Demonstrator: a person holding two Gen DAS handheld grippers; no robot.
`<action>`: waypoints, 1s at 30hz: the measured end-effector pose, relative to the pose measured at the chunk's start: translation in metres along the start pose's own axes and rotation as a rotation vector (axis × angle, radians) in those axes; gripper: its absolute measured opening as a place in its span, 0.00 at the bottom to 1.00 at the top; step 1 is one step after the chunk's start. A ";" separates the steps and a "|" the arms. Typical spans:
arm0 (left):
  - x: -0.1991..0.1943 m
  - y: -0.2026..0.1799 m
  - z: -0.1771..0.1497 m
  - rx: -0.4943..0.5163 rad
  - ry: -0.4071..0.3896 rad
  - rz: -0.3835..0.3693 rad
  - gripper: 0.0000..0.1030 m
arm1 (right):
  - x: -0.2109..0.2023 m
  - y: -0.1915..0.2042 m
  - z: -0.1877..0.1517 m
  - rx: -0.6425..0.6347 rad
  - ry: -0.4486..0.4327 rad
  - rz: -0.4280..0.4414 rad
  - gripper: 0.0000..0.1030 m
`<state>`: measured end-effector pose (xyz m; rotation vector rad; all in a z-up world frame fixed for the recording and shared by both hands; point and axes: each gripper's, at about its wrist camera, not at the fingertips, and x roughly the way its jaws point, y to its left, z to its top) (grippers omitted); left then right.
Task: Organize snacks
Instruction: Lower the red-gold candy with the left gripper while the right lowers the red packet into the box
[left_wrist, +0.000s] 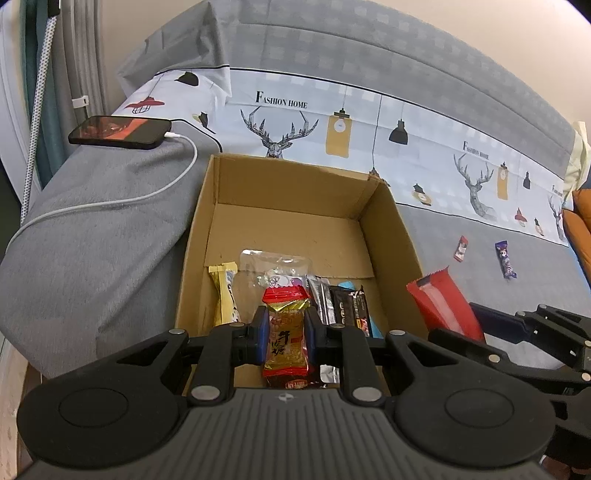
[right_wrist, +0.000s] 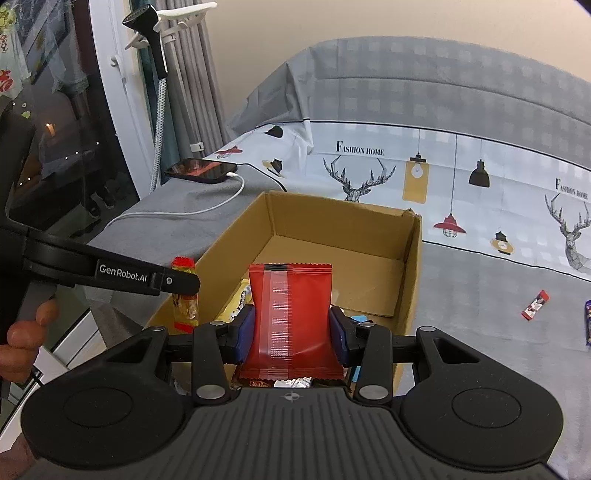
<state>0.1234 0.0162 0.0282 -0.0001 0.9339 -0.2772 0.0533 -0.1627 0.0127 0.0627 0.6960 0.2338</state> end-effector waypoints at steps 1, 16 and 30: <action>0.002 0.000 0.001 0.001 0.002 0.001 0.21 | 0.002 0.000 0.000 0.001 0.004 0.000 0.44; 0.046 0.003 0.026 0.009 0.037 -0.002 0.21 | 0.048 -0.011 0.008 0.021 0.065 0.009 0.44; 0.092 0.008 0.037 0.014 0.094 0.015 0.21 | 0.090 -0.022 0.014 0.041 0.115 0.011 0.44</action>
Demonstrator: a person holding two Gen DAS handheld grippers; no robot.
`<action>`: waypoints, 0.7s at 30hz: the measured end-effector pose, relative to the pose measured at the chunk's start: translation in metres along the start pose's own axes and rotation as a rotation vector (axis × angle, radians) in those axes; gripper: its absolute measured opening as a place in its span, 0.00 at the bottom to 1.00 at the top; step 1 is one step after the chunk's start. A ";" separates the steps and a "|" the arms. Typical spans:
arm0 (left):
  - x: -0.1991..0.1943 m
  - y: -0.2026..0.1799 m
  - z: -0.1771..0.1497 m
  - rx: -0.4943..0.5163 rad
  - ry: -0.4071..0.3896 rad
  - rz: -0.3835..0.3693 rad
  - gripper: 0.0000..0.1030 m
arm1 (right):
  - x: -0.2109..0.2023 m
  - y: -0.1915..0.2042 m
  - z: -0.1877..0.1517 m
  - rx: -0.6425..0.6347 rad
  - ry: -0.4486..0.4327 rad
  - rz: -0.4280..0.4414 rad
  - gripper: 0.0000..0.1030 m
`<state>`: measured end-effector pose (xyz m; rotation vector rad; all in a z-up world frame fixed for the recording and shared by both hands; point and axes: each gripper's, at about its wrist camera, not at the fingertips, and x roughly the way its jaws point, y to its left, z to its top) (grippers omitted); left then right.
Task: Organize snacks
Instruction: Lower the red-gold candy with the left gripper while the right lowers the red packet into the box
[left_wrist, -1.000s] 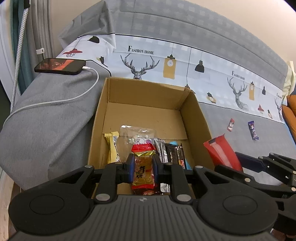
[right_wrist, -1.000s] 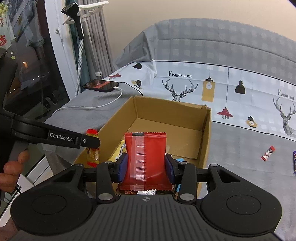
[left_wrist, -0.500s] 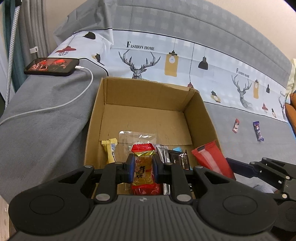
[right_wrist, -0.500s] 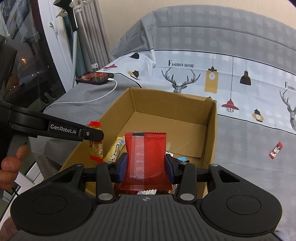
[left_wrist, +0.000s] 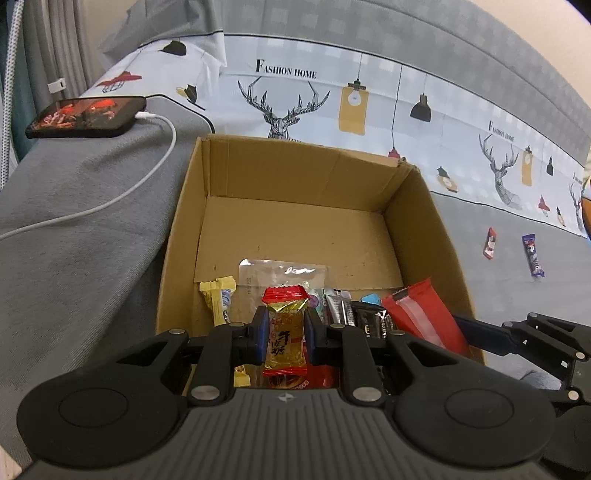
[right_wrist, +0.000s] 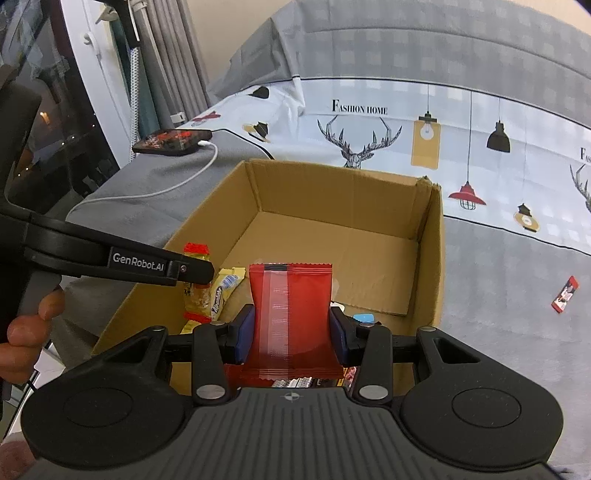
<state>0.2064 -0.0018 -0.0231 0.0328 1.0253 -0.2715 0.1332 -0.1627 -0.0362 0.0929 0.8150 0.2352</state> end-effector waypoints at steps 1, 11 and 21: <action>0.003 0.000 0.001 0.001 0.003 0.002 0.21 | 0.003 -0.001 0.000 0.001 0.003 0.000 0.44; 0.036 -0.003 0.009 0.028 0.039 0.028 0.21 | 0.032 -0.013 0.004 0.014 0.037 -0.019 0.44; 0.053 -0.002 0.013 0.045 0.052 0.053 0.21 | 0.051 -0.019 0.008 0.016 0.058 -0.027 0.44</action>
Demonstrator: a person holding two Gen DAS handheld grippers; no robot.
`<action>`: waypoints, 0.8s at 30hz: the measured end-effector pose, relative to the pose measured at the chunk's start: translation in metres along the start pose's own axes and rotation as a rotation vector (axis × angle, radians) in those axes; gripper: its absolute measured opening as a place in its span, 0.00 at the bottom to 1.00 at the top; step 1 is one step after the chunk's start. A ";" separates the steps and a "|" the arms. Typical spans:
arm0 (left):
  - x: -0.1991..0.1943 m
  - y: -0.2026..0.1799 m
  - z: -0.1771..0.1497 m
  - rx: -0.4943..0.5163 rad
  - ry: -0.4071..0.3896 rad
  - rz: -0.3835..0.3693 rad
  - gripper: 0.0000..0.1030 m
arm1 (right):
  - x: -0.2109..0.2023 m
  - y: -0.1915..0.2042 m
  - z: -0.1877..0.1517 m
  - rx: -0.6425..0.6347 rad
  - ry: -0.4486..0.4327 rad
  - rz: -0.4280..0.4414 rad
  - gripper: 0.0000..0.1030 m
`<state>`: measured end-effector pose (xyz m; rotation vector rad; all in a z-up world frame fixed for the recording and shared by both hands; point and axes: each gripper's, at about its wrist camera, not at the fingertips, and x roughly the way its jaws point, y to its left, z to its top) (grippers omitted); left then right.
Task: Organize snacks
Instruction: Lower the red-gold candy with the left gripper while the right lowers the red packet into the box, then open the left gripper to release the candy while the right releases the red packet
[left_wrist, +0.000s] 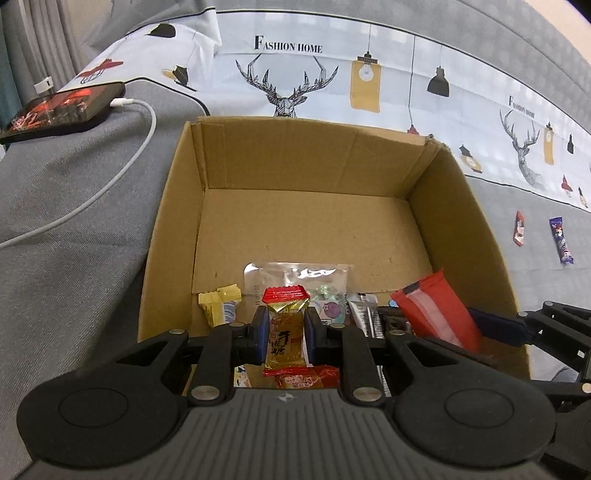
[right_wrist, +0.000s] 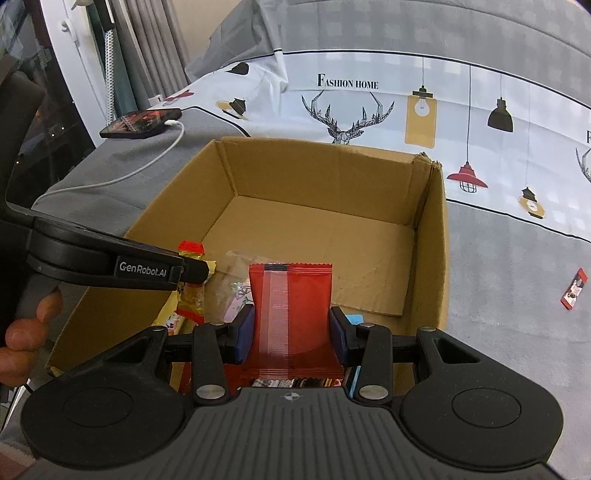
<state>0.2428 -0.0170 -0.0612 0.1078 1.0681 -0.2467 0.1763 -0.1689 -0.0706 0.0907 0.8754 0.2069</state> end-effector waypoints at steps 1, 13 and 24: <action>0.002 0.001 0.000 0.000 0.002 0.003 0.21 | 0.001 0.000 0.000 0.001 0.002 -0.001 0.44; 0.012 0.003 0.001 -0.019 0.001 0.052 0.70 | 0.010 -0.002 0.000 0.008 0.013 -0.012 0.45; -0.031 -0.007 -0.018 0.032 -0.091 0.127 1.00 | -0.016 -0.004 -0.004 0.048 0.011 -0.004 0.79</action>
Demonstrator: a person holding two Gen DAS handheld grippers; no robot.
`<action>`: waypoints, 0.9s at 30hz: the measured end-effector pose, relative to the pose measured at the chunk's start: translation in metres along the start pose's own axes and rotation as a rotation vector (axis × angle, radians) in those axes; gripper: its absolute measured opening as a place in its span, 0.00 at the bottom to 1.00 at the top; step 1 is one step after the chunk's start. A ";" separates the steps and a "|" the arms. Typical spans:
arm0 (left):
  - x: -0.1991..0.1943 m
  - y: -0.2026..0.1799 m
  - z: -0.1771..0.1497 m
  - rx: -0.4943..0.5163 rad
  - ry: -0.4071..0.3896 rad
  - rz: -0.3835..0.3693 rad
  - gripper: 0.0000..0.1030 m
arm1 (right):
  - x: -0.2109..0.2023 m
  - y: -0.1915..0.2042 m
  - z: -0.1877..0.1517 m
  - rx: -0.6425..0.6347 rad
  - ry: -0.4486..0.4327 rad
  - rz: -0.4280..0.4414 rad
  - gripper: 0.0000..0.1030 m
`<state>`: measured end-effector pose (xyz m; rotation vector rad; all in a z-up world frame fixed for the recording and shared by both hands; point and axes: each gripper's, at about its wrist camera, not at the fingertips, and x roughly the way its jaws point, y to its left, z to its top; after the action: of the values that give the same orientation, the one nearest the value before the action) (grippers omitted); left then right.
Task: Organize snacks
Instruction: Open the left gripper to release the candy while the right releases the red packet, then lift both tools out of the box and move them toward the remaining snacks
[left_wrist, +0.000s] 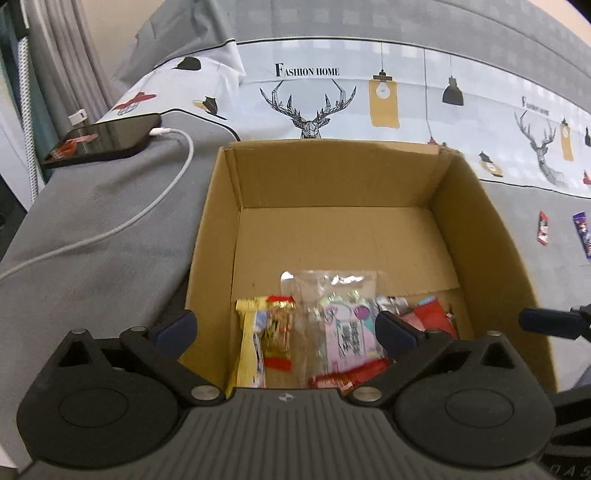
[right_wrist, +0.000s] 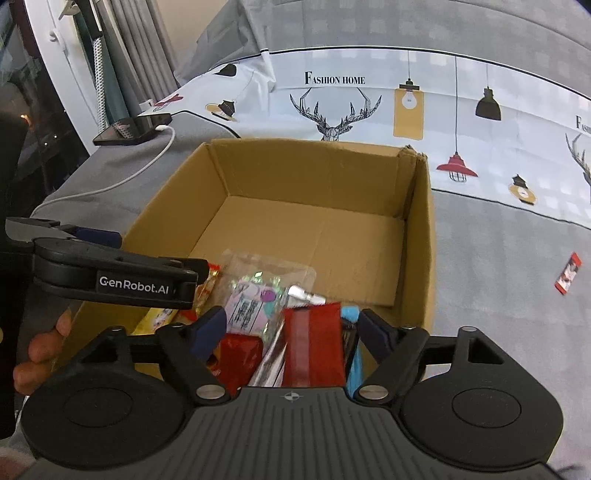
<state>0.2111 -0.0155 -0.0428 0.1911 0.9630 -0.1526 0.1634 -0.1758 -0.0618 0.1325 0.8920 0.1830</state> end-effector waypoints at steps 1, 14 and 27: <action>-0.006 0.001 -0.003 -0.007 0.001 -0.003 1.00 | -0.005 0.001 -0.003 0.000 0.004 0.006 0.80; -0.094 0.008 -0.048 -0.061 -0.068 0.015 1.00 | -0.083 0.040 -0.041 -0.028 -0.059 0.006 0.96; -0.157 0.007 -0.084 -0.110 -0.172 0.019 1.00 | -0.145 0.062 -0.067 -0.095 -0.201 -0.026 1.00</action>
<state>0.0570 0.0177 0.0411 0.0845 0.7959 -0.0962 0.0159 -0.1434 0.0184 0.0499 0.6834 0.1843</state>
